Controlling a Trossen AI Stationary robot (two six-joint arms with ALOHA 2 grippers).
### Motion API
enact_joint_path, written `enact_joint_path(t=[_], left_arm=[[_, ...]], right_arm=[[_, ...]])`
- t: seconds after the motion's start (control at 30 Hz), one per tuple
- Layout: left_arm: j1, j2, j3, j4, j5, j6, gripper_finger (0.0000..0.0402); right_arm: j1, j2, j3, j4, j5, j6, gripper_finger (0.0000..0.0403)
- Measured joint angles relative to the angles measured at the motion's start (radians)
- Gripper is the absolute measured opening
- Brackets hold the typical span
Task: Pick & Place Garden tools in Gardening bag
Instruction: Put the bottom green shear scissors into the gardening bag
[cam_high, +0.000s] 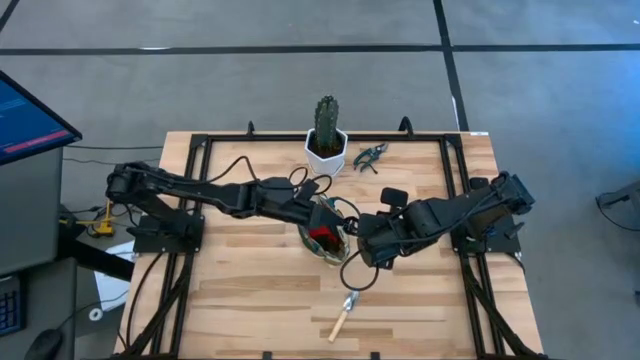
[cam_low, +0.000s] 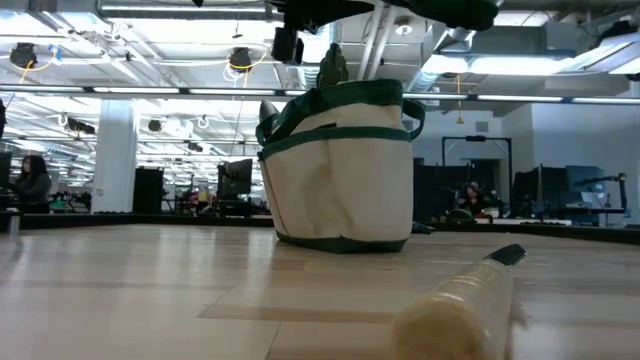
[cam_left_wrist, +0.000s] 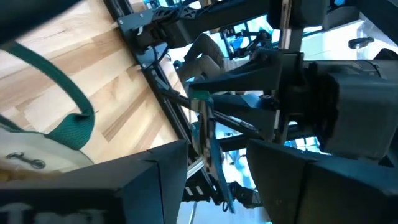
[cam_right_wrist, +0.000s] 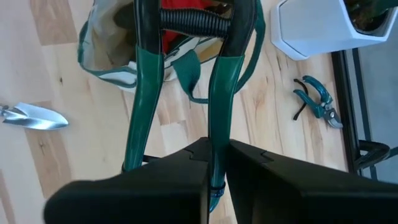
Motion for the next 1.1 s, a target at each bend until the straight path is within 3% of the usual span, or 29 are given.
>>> enact_joint_path(t=[0.33,0.87,1.1], left_arm=[[0.000,0.000,0.000,-0.001,-0.001,0.000,0.0146],[0.000,0.000,-0.001,-0.002,-0.043,0.116,0.0025],[0.000,0.000,-0.001,0.003,-0.047,0.170,0.0018]], right_arm=[[-0.007,0.000,0.000,0.003,0.001,0.000,0.0016],[-0.019,0.000,0.000,0.005,0.004,0.000,0.0016],[-0.019,0.000,0.000,0.003,0.006,0.000,0.0016]])
